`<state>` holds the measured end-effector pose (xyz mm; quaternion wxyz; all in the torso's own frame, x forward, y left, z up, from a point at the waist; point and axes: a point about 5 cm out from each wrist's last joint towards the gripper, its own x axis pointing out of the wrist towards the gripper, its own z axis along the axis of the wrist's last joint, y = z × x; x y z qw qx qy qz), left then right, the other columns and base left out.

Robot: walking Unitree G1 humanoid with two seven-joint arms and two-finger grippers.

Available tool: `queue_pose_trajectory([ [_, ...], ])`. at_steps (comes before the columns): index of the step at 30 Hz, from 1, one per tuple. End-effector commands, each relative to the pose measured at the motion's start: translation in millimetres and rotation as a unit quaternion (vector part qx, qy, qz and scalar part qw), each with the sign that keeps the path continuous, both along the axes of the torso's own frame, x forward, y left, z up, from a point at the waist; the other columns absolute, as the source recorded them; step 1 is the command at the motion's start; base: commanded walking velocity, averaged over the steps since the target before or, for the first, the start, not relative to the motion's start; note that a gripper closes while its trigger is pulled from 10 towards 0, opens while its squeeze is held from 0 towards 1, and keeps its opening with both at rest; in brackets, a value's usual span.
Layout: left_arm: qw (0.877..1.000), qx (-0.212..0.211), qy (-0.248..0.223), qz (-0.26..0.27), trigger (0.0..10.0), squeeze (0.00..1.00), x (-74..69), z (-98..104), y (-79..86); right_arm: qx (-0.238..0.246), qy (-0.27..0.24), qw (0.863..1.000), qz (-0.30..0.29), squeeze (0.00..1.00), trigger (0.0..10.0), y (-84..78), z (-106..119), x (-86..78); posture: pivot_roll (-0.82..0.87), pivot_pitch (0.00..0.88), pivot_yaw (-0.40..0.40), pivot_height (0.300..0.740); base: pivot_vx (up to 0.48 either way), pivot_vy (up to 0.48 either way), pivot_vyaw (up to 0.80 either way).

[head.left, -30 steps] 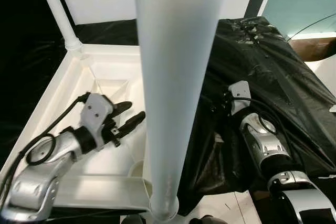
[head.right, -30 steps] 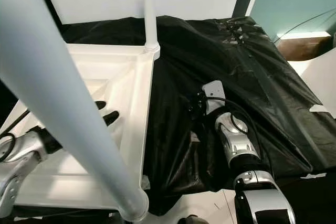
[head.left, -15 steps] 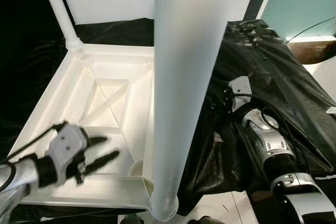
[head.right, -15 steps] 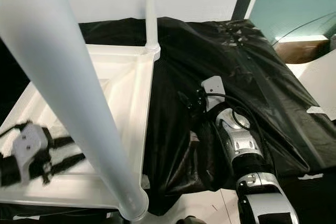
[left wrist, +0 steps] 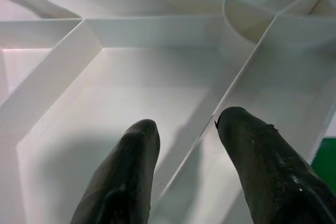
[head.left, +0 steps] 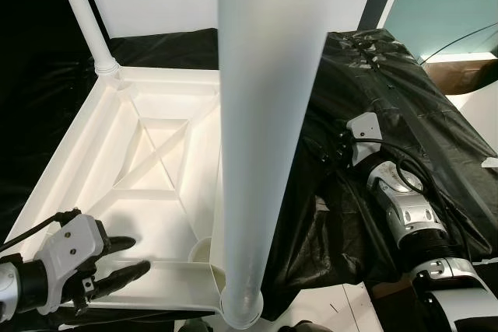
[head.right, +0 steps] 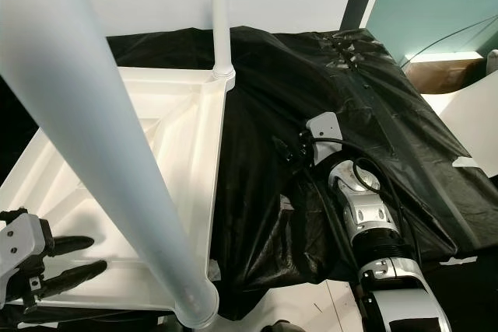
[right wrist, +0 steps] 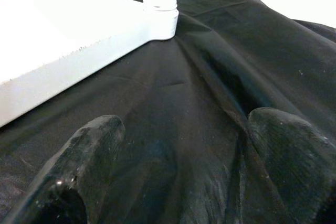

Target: Building children table

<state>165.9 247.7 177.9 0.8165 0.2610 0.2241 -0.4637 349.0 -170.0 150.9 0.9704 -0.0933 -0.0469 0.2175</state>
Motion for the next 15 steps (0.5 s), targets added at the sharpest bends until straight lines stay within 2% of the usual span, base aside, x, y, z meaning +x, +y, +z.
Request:
queue_pose_trajectory([
  [1, 0.998, 0.018, 0.04, -0.036, 10.0, 0.0, -3.5, -10, 0.0, 0.001, 0.003, 1.0, -0.009, 0.0, 10.0, -3.8, 0, -0.7, 0.12, 0.073, -0.048, 0.74, 0.0, 0.0, 0.0],
  [4, 0.998, 0.03, 0.041, -0.036, 10.0, 0.0, -1.2, -16, 0.4, 0.002, 0.002, 1.0, -0.01, 0.0, 10.0, -3.5, 1, -0.4, 0.11, 0.075, -0.046, 0.74, 0.0, 0.0, 0.0],
  [5, 0.998, 0.045, 0.035, -0.023, 10.0, 0.0, 5.9, -25, 0.4, 0.004, 0.001, 1.0, -0.015, 0.0, 10.0, -4.2, 1, -0.4, 0.1, 0.079, -0.043, 0.74, 0.0, 0.0, 0.0],
  [9, 0.998, 0.054, 0.021, 0.006, 10.0, 0.0, 15.0, -31, 0.9, 0.006, 0.0, 1.0, -0.021, 0.0, 10.0, -6.2, 2, -1.3, 0.09, 0.085, -0.039, 0.74, 0.0, 0.0, 0.0],
  [15, 0.998, 0.06, 0.021, 0.025, 10.0, 0.0, 18.8, -34, 2.3, 0.006, 0.0, 1.0, -0.023, 0.0, 10.0, -6.8, 2, -1.6, 0.09, 0.086, -0.038, 0.74, 0.0, 0.0, 0.0],
])
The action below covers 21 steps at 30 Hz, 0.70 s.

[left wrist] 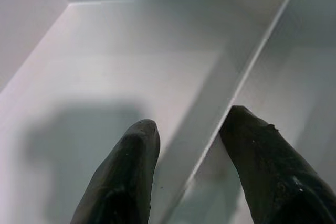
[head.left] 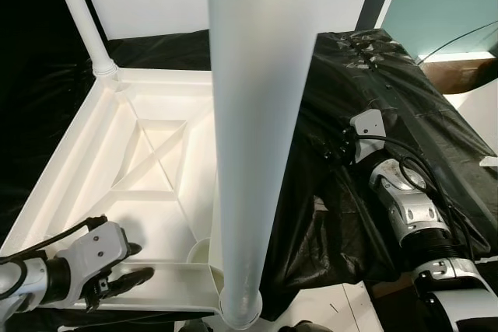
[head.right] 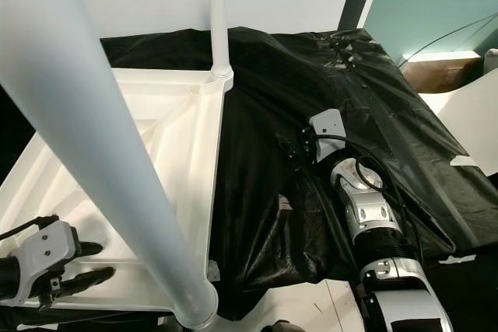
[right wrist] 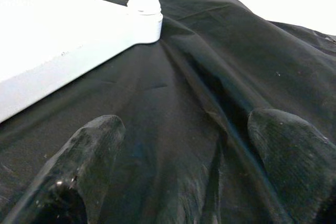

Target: Building children table

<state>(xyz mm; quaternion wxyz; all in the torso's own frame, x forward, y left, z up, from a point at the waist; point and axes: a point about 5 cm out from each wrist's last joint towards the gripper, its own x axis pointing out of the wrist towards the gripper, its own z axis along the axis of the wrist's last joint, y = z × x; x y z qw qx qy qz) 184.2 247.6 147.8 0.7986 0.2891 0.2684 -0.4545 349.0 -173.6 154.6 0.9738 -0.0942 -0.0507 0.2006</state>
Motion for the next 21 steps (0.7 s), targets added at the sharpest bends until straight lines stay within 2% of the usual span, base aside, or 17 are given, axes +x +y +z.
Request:
queue_pose_trajectory([
  [1, 0.999, 0.021, -0.008, 0.039, 10.0, 0.0, 4.6, -7, 4.0, 0.005, 0.004, 1.0, -0.009, 0.0, 10.0, -3.9, -2, -1.8, 0.09, 0.088, -0.034, 0.74, 0.0, 0.0, 0.0],
  [2, 0.999, 0.021, -0.008, 0.039, 10.0, 0.0, 4.6, -7, 4.0, 0.005, 0.004, 1.0, -0.009, 0.0, 10.0, -3.9, -2, -1.8, 0.09, 0.088, -0.034, 0.74, 0.0, 0.0, 0.0],
  [3, 0.998, 0.015, -0.018, 0.054, 7.3, 0.0, 9.4, -7, 2.1, 0.006, 0.004, 1.0, -0.012, 0.0, 10.0, -4.8, -1, -1.9, 0.09, 0.09, -0.028, 0.74, 0.0, 0.0, 0.0],
  [6, 0.998, 0.015, -0.018, 0.054, 7.3, 0.0, 9.4, -7, 2.1, 0.006, 0.004, 1.0, -0.012, 0.0, 10.0, -4.8, -1, -1.9, 0.09, 0.09, -0.028, 0.74, 0.0, 0.0, 0.0],
  [7, 0.997, 0.004, -0.037, 0.072, 4.8, 0.0, 15.4, -6, -0.6, 0.007, 0.003, 1.0, -0.016, 0.0, 10.0, -6.1, -1, -2.1, 0.08, 0.093, -0.021, 0.74, 0.0, 0.0, 0.0],
  [9, 0.997, 0.004, -0.037, 0.072, 4.8, 0.0, 15.4, -6, -0.6, 0.007, 0.003, 1.0, -0.016, 0.0, 10.0, -6.1, -1, -2.1, 0.08, 0.093, -0.021, 0.74, 0.0, 0.0, 0.0],
  [10, 0.994, -0.01, -0.06, 0.09, 0.0, 0.0, 21.9, -5, -4.4, 0.009, 0.002, 1.0, -0.021, 0.0, 10.0, -7.5, -1, -2.6, 0.08, 0.094, -0.011, 0.74, 0.0, 0.0, 0.0],
  [11, 0.994, -0.01, -0.06, 0.09, 0.0, 0.0, 21.9, -5, -4.4, 0.009, 0.002, 1.0, -0.021, 0.0, 10.0, -7.5, -1, -2.6, 0.08, 0.094, -0.011, 0.74, 0.0, 0.0, 0.0],
  [13, 0.986, -0.036, -0.103, 0.13, 0.4, 0.0, 34.8, -6, -13.6, 0.013, 0.001, 1.0, -0.028, 0.0, 10.0, -8.8, -1, -3.5, 0.08, 0.095, -0.004, 0.74, 0.0, 0.0, 0.0],
  [14, 0.982, -0.043, -0.115, 0.145, 1.7, 0.0, 40.4, -7, -17.8, 0.014, 0.001, 0.999, -0.03, 0.0, 10.0, -8.7, -1, -3.7, 0.08, 0.095, -0.004, 0.74, 0.0, 0.0, 0.0],
  [15, 0.982, -0.043, -0.115, 0.145, 1.7, 0.0, 40.4, -7, -17.8, 0.014, 0.001, 0.999, -0.03, 0.0, 10.0, -8.7, -1, -3.7, 0.08, 0.095, -0.004, 0.74, 0.0, 0.0, 0.0],
  [16, 0.979, -0.047, -0.124, 0.155, 0.3, 0.0, 44.7, -9, -21.5, 0.016, 0.001, 0.999, -0.031, 0.0, 10.0, -8.4, -1, -3.9, 0.08, 0.095, -0.004, 0.74, 0.0, 0.0, 0.0],
  [17, 0.979, -0.047, -0.124, 0.155, 0.3, 0.0, 44.7, -9, -21.5, 0.016, 0.001, 0.999, -0.031, 0.0, 10.0, -8.4, -1, -3.9, 0.08, 0.095, -0.004, 0.74, 0.0, 0.0, 0.0],
  [18, 0.976, -0.046, -0.135, 0.167, 3.9, 0.0, 49.8, -10, -23.5, 0.017, 0.001, 0.999, -0.032, 0.0, 10.0, -8.1, -1, -4.0, 0.08, 0.096, -0.003, 0.74, 0.0, 0.0, 0.0],
  [19, 0.976, -0.046, -0.135, 0.167, 3.9, 0.0, 49.8, -10, -23.5, 0.017, 0.001, 0.999, -0.032, 0.0, 10.0, -8.1, -1, -4.0, 0.08, 0.096, -0.003, 0.74, 0.0, 0.0, 0.0],
  [20, 0.969, -0.036, -0.156, 0.187, 10.0, 0.0, 58.5, -11, -23.8, 0.017, 0.001, 0.999, -0.032, 0.0, 10.0, -7.7, -1, -4.0, 0.08, 0.095, -0.006, 0.74, 0.0, 0.0, 0.0],
  [21, 0.963, -0.029, -0.173, 0.204, 10.0, 0.0, 67.5, -11, -24.6, 0.018, 0.001, 0.999, -0.032, 0.0, 10.0, -7.1, -1, -3.9, 0.09, 0.094, -0.007, 0.74, 0.0, 0.0, 0.0],
])
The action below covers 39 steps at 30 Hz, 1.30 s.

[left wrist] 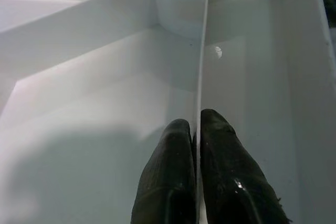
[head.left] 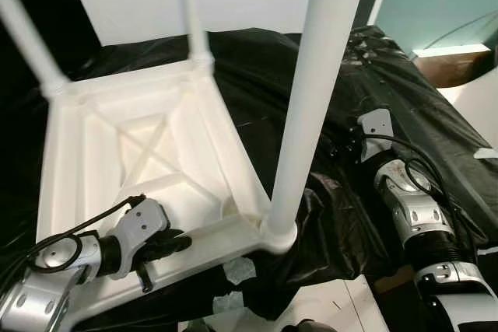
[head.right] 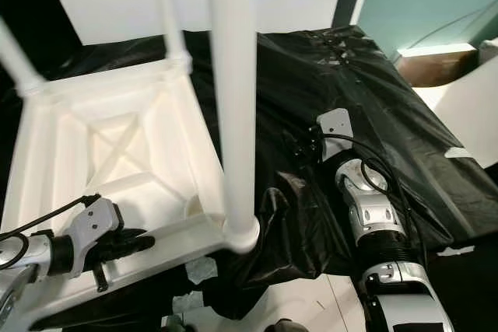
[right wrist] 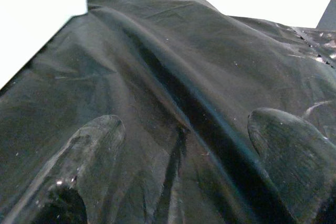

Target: Building children table

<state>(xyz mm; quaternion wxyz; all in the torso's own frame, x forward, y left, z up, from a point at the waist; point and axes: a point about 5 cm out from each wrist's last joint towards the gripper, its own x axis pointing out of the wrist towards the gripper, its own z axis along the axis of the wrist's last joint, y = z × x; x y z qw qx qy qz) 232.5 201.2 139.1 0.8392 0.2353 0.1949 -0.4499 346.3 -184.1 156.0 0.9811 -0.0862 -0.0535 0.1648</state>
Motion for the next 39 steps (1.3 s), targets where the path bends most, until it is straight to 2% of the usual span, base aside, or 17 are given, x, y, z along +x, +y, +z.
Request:
queue_pose_trajectory([
  [1, 0.972, 0.048, -0.11, 0.202, 10.0, 0.0, 19.2, -2, 21.8, 0.007, 0.005, 1.0, 0.003, 0.0, 10.0, 3.5, -3, -1.1, 0.09, 0.094, -0.007, 0.74, 0.0, 0.0, 0.0],
  [9, 0.967, 0.05, -0.137, 0.209, 10.0, 0.0, 46.6, 1, 14.5, 0.011, 0.004, 1.0, 0.006, 0.0, 10.0, 7.4, -2, -1.6, 0.08, 0.09, -0.005, 0.74, 0.0, 0.0, 0.0],
  [12, 0.968, 0.04, -0.134, 0.207, 10.0, 0.0, 50.9, 2, 14.1, 0.013, 0.005, 1.0, 0.006, 0.0, 10.0, 8.1, -3, -4.2, 0.07, 0.091, -0.003, 0.74, 0.0, 0.0, 0.0],
  [13, 0.969, 0.033, -0.132, 0.206, 10.0, 0.14, 52.7, 3, 14.1, 0.014, 0.007, 1.0, 0.007, 0.0, 10.0, 9.0, -5, -5.9, 0.07, 0.09, -0.002, 0.74, 0.0, 0.0, 0.0],
  [15, 0.969, 0.033, -0.132, 0.206, 10.0, 0.14, 52.7, 3, 14.1, 0.014, 0.007, 1.0, 0.007, 0.0, 10.0, 9.0, -5, -5.9, 0.07, 0.09, -0.002, 0.74, 0.0, 0.0, 0.0],
  [16, 0.97, 0.026, -0.129, 0.205, 10.0, 1.0, 54.0, 4, 14.2, 0.015, 0.008, 1.0, 0.007, 0.0, 10.0, 9.9, -5, -7.3, 0.07, 0.091, -0.001, 0.74, 0.0, 0.0, 0.0],
  [20, 0.97, 0.027, -0.13, 0.203, 10.0, 1.0, 55.1, 4, 14.0, 0.017, 0.009, 1.0, 0.007, 0.0, 10.0, 11.2, -6, -8.5, 0.07, 0.091, 0.001, 0.74, 0.0, 0.0, 0.0],
  [21, 0.972, 0.03, -0.127, 0.194, 10.0, 0.0, 54.1, 5, 12.9, 0.019, 0.01, 1.0, 0.007, 0.0, 10.0, 12.2, -7, -9.2, 0.07, 0.091, 0.001, 0.74, 0.0, 0.0, 0.0],
  [28, 0.982, -0.032, -0.085, 0.166, 10.0, 0.0, 27.3, 17, 12.3, 0.021, 0.016, 1.0, 0.012, 0.0, 10.0, 15.6, -11, -11.8, 0.08, 0.088, 0.002, 0.74, 0.0, 0.0, 0.0],
  [29, 0.981, -0.063, -0.08, 0.168, 10.0, 0.0, 20.3, 22, 11.9, 0.021, 0.018, 1.0, 0.014, 0.0, 10.0, 16.1, -12, -12.2, 0.09, 0.09, 0.001, 0.74, 0.0, 0.0, 0.0],
  [30, 0.981, -0.063, -0.08, 0.168, 10.0, 0.0, 20.3, 22, 11.9, 0.021, 0.018, 1.0, 0.014, 0.0, 10.0, 16.1, -12, -12.2, 0.09, 0.09, 0.001, 0.74, 0.0, 0.0, 0.0],
  [31, 0.976, -0.098, -0.079, 0.175, 10.0, 0.0, 15.6, 28, 11.9, 0.021, 0.019, 0.999, 0.016, 0.0, 10.0, 16.7, -12, -12.4, 0.09, 0.09, 0.001, 0.74, 0.0, 0.0, 0.0],
  [32, 0.976, -0.098, -0.079, 0.175, 10.0, 0.0, 15.6, 28, 11.9, 0.021, 0.019, 0.999, 0.016, 0.0, 10.0, 16.7, -12, -12.4, 0.09, 0.09, 0.001, 0.74, 0.0, 0.0, 0.0],
  [33, 0.971, -0.148, -0.068, 0.175, 10.0, 0.0, 8.3, 35, 12.4, 0.02, 0.02, 0.999, 0.018, 0.0, 10.0, 17.6, -12, -12.4, 0.09, 0.091, -0.001, 0.74, 0.0, 0.0, 0.0],
  [34, 0.971, -0.148, -0.068, 0.175, 10.0, 0.0, 8.3, 35, 12.4, 0.02, 0.02, 0.999, 0.018, 0.0, 10.0, 17.6, -12, -12.4, 0.09, 0.091, -0.001, 0.74, 0.0, 0.0, 0.0],
  [37, 0.964, -0.197, -0.059, 0.171, 10.0, 0.0, -6.5, 43, 17.7, 0.019, 0.021, 0.999, 0.023, 0.0, 10.0, 19.3, -12, -12.3, 0.1, 0.096, -0.01, 0.74, 0.0, 0.0, 0.0],
  [39, 0.963, -0.201, -0.055, 0.173, 10.0, 0.0, -13.3, 43, 21.7, 0.019, 0.021, 0.999, 0.026, 0.0, 10.0, 19.7, -12, -12.2, 0.1, 0.099, -0.013, 0.74, 0.0, 0.0, 0.0],
])
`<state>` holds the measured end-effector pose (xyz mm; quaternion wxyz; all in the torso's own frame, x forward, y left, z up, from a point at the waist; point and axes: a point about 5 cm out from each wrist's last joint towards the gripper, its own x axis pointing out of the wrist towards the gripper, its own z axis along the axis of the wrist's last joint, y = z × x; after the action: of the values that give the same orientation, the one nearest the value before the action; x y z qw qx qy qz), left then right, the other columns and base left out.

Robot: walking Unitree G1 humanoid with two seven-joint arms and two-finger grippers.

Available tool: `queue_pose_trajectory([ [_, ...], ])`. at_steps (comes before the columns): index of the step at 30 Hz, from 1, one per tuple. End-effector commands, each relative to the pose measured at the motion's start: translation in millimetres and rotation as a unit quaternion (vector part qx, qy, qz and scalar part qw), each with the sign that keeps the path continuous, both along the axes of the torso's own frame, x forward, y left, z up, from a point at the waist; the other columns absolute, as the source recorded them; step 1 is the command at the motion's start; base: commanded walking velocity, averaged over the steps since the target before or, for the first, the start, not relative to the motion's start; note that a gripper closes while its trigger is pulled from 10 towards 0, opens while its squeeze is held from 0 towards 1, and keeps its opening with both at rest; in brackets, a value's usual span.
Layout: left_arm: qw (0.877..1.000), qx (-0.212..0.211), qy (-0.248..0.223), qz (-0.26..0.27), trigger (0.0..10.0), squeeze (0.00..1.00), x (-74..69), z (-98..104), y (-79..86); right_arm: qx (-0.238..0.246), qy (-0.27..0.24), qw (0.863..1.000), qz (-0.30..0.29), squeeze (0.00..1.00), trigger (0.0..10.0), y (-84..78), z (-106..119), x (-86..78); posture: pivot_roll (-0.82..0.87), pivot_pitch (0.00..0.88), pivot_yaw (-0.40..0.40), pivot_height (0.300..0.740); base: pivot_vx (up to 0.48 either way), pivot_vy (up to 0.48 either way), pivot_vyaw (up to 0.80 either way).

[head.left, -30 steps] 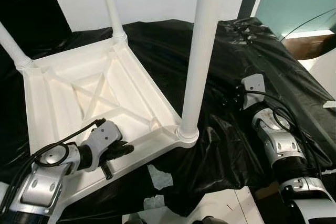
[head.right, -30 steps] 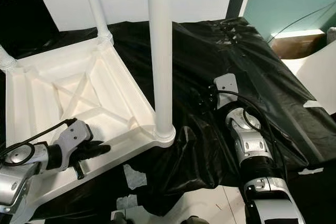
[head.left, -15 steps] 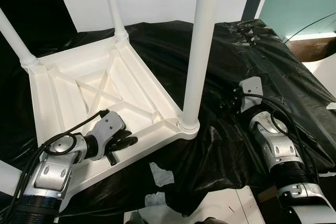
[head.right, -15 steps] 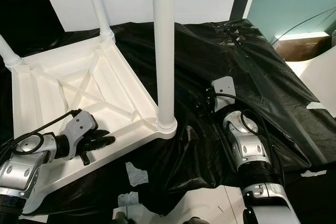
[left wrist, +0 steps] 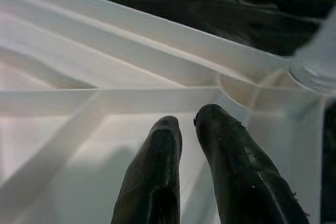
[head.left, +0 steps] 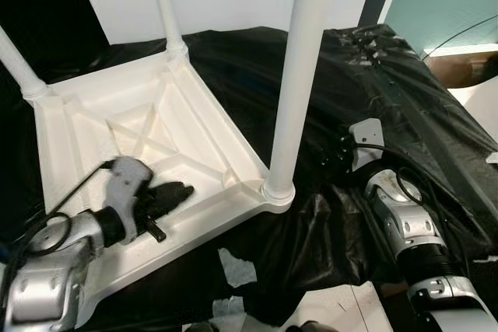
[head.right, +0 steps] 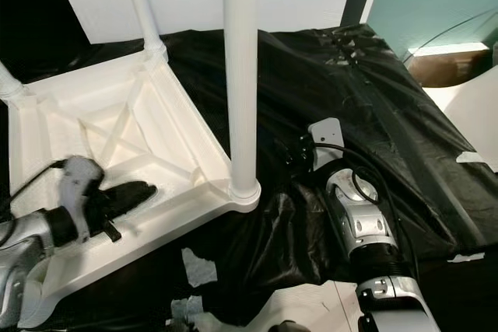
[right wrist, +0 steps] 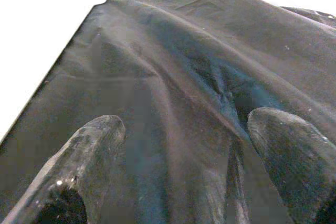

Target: Building children table

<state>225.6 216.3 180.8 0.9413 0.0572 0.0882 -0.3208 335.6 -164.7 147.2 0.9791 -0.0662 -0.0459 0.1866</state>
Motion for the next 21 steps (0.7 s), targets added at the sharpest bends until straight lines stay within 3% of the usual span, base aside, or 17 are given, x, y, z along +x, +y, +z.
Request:
queue_pose_trajectory([
  [1, 1.0, -0.006, 0.006, 0.008, 10.0, 0.0, -6.4, 1, 6.7, 0.002, 0.009, 1.0, 0.004, 0.0, 10.0, 0.2, -3, -1.5, 0.1, 0.099, -0.013, 0.74, 0.0, 0.0, 0.0],
  [3, 1.0, 0.0, 0.013, 0.008, 10.0, 0.0, -21.3, -1, 13.0, -0.001, 0.009, 1.0, 0.005, 0.0, 10.0, -0.3, -2, -1.1, 0.1, 0.102, -0.015, 0.74, 0.0, 0.0, 0.0],
  [6, 1.0, -0.002, 0.016, 0.011, 10.0, 0.0, -32.3, -2, 15.4, -0.001, 0.009, 1.0, 0.005, 0.0, 10.0, -0.8, -2, -0.5, 0.11, 0.104, -0.017, 0.74, 0.0, 0.0, 0.0],
  [8, 1.0, -0.002, 0.016, 0.011, 10.0, 0.0, -32.3, -2, 15.4, -0.001, 0.009, 1.0, 0.005, 0.0, 10.0, -0.8, -2, -0.5, 0.11, 0.104, -0.017, 0.74, 0.0, 0.0, 0.0],
  [12, 0.999, -0.03, 0.013, 0.038, 10.0, 0.0, -49.5, 1, 13.7, 0.0, 0.008, 1.0, 0.005, 0.0, 10.0, 0.0, -2, -0.4, 0.11, 0.112, -0.008, 0.74, 0.0, 0.0, 0.0],
  [16, 0.998, -0.038, 0.015, 0.053, 10.0, 0.0, -57.0, 2, 14.6, 0.001, 0.008, 1.0, 0.005, 0.0, 10.0, 0.9, -2, -0.5, 0.12, 0.115, -0.007, 0.74, 0.0, 0.0, 0.0],
  [18, 0.998, -0.031, 0.022, 0.053, 10.0, 0.0, -69.6, 1, 14.3, 0.003, 0.008, 1.0, 0.008, 0.0, 10.0, 2.3, -3, -1.1, 0.12, 0.117, -0.007, 0.74, 0.0, 0.0, 0.0],
  [21, 0.998, -0.029, 0.026, 0.051, 10.0, 0.0, -76.1, 1, 14.2, 0.004, 0.008, 1.0, 0.011, 0.0, 10.0, 3.0, -3, -1.5, 0.13, 0.116, -0.007, 0.74, 0.0, 0.0, 0.0],
])
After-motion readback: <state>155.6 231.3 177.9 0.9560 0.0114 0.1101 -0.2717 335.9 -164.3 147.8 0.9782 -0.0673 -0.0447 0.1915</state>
